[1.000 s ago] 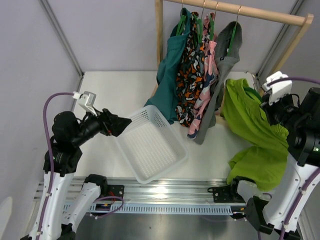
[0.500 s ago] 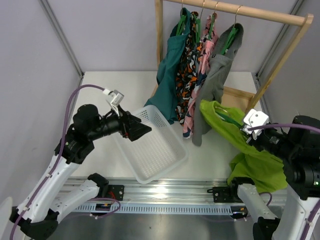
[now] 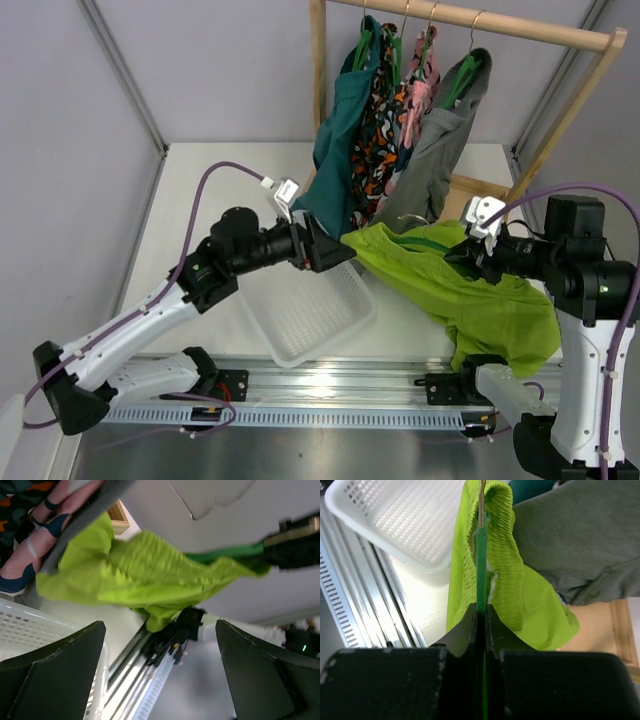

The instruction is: Remove the shorts from the hanger

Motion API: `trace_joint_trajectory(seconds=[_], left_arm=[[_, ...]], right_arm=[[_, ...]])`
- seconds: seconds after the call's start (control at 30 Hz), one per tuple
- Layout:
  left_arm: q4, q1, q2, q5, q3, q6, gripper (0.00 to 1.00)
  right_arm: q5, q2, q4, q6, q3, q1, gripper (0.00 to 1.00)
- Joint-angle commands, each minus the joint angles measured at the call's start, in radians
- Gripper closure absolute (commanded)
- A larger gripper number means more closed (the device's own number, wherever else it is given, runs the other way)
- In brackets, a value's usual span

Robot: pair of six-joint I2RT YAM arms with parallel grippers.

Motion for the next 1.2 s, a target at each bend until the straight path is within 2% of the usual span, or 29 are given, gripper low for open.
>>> trace_joint_trajectory(seconds=[0.0,0.07,0.17,0.3,0.57,0.67,0.73,0.87,1.03,1.13,1.17], left_arm=[[0.086,-0.003,0.089,-0.085,0.069,-0.229,0.01],[0.027,-0.003,0.149,-0.042,0.152,-0.286,0.01],[-0.09,-0.003,0.25,0.006,0.262,-0.28,0.01],[-0.272,-0.003,0.36,0.018,0.389,-0.17,0.01],[-0.458,-0.023,0.482,0.058,0.503,-0.038,0.07],[-0.475,-0.03,0.512,0.061,0.522,-0.016,0.15],[-0.509,-0.039,0.532,0.063,0.543,0.008,0.26],[-0.593,-0.061,0.575,0.023,0.594,0.059,0.33],[-0.612,-0.066,0.583,-0.009,0.577,0.096,0.5],[-0.6,-0.066,0.583,0.004,0.557,0.11,0.67],[-0.598,-0.066,0.583,0.0,0.554,0.111,0.85]], right_arm=[[-0.062,-0.024,-0.087,-0.076,-0.033,0.033,1.0],[-0.026,-0.039,-0.065,-0.105,-0.063,0.038,1.0],[0.02,-0.065,-0.051,-0.194,-0.095,0.044,1.0],[0.041,-0.107,-0.022,-0.307,-0.135,0.045,1.0],[0.022,-0.122,0.027,-0.36,-0.162,0.047,1.0],[-0.002,-0.125,0.022,-0.378,-0.161,0.05,1.0],[-0.007,-0.127,0.028,-0.374,-0.162,0.05,1.0],[-0.004,-0.136,0.042,-0.36,-0.164,0.052,1.0],[-0.002,-0.157,0.039,-0.337,-0.173,0.052,1.0],[0.002,-0.17,0.047,-0.309,-0.178,0.052,1.0],[0.005,-0.171,0.051,-0.3,-0.178,0.052,1.0]])
